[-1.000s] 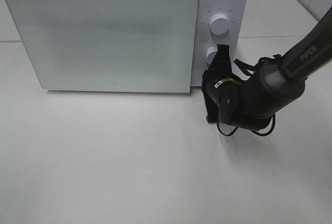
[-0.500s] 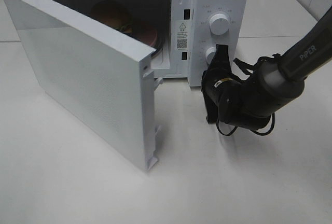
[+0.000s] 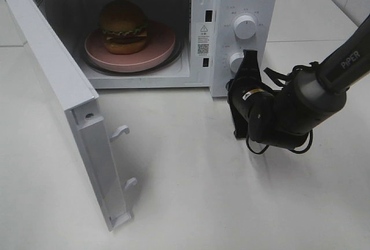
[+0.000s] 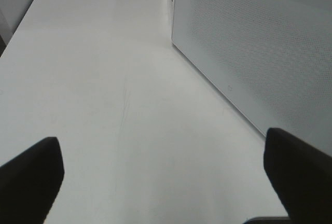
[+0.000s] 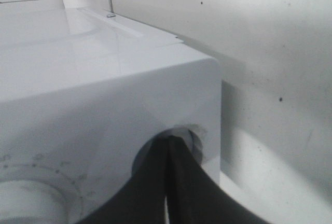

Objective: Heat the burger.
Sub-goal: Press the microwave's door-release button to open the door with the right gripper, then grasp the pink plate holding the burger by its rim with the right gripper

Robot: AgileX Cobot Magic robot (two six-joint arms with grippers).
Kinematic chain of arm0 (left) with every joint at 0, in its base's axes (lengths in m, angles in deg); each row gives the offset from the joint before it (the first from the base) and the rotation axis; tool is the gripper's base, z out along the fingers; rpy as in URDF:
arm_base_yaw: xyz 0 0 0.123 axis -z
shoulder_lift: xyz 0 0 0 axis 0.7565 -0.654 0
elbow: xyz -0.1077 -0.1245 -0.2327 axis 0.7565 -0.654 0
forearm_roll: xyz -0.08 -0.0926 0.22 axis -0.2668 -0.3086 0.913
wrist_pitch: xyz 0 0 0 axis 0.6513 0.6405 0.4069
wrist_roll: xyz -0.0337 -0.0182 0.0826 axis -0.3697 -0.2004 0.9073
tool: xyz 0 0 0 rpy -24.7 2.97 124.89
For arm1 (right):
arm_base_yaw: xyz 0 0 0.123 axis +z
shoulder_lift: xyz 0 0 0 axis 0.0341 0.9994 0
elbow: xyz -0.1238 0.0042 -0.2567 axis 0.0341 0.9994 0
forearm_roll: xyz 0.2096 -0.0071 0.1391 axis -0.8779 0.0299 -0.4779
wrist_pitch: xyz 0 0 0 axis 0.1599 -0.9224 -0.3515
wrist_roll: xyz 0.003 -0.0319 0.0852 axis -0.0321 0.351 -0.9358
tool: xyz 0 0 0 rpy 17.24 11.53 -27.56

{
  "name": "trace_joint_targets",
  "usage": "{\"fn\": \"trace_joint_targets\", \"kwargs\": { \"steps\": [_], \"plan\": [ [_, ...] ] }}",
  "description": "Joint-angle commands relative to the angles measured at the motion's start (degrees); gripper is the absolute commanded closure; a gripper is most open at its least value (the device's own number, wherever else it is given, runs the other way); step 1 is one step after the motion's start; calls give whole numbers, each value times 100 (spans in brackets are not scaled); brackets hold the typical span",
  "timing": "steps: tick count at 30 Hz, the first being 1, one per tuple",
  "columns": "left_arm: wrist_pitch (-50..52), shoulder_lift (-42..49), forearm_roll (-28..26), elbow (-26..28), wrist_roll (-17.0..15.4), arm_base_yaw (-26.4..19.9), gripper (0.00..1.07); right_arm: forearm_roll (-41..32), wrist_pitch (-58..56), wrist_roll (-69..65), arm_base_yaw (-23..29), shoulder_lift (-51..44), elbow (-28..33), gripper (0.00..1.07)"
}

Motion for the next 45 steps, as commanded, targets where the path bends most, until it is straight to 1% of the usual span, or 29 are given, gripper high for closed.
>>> {"fn": "trace_joint_targets", "kwargs": {
  "steps": [1, 2, 5, 7, 9, 12, 13, 16, 18, 20, 21, 24, 26, 27, 28, 29, 31, 32, 33, 34, 36, 37, 38, 39, 40, 41, 43, 44, 45],
  "plan": [
    [52, 46, -29, -11, -11, 0, 6, 63, 69, -52, 74, -166, 132, 107],
    [52, 46, -29, -11, -11, 0, 6, 109, -29, -57, 120, -235, 235, 107],
    [52, 46, -29, -11, -11, 0, 6, 97, -17, -57, 138, -275, 286, 107],
    [52, 46, -29, -11, -6, 0, 6, 63, 0, -63, 206, -464, 504, 107],
    [52, 46, -29, -11, -6, 0, 6, 63, 6, -52, 206, -527, 567, 107],
    [52, 46, -29, -11, -6, 0, 6, 172, -6, -52, 218, -733, 773, 107],
    [52, 46, -29, -11, -6, 0, 6, 212, 0, -52, 269, -888, 922, 107],
    [52, 46, -29, -11, -6, 0, 6, 218, -17, -29, 275, -974, 1003, 107],
    [52, 46, -29, -11, -6, 0, 6, 367, -252, 57, 275, -1369, 1301, 107],
    [52, 46, -29, -11, -6, 0, 6, 384, -321, 97, 275, -1484, 1387, 107],
    [52, 46, -29, -11, -6, 0, 6, 401, -493, 172, 275, -1713, 1558, 107],
    [52, 46, -29, -11, -6, 0, 6, 453, -665, 327, 275, -1960, 1679, 107],
    [52, 46, -29, -11, -6, 0, 6, 613, -1008, 733, 275, -2280, 1782, 107],
    [52, 46, -29, -11, -6, 0, 6, 613, -1008, 733, 275, -2280, 1782, 107],
    [52, 46, -29, -11, -6, 0, 6, 699, -1375, 1060, 275, -2469, 1811, 107],
    [52, 46, -29, -11, -6, 0, 6, 699, -1375, 1060, 275, -2469, 1811, 107],
    [52, 46, -29, -11, -6, 0, 6, 705, -2023, 1679, 275, -2779, 1811, 107],
    [52, 46, -29, -11, -6, 0, 6, 705, -2023, 1679, 275, -2779, 1811, 107],
    [52, 46, -29, -11, -6, 0, 6, 688, -2412, 2166, 269, -2951, 1811, 107],
    [52, 46, -29, -11, -6, 0, 6, 688, -2412, 2166, 269, -2951, 1811, 107],
    [52, 46, -29, -11, -6, 0, 6, 688, -2911, 2888, 252, -3180, 1811, 107],
    [52, 46, -29, -11, -6, 0, 6, 688, -2911, 2888, 252, -3180, 1811, 107],
    [52, 46, -29, -11, -6, 0, 6, 688, -3157, 3369, 252, -3295, 1811, 107],
    [52, 46, -29, -11, -6, 0, 6, 688, -3266, 3638, 252, -3340, 1811, 107],
    [52, 46, -29, -11, -6, 0, 6, 688, -3266, 3638, 252, -3340, 1811, 107],
    [52, 46, -29, -11, -6, 0, 6, 693, -3495, 4085, 252, -3415, 1799, 107],
    [52, 46, -29, -11, -6, 0, 6, 705, -3621, 4251, 252, -3432, 1776, 107],
    [52, 46, -29, -11, -6, 0, 6, 802, -3982, 4681, 252, -3455, 1667, 107],
    [52, 46, -29, -11, -6, 0, 6, 802, -3982, 4681, 252, -3455, 1667, 107]
  ]
}}
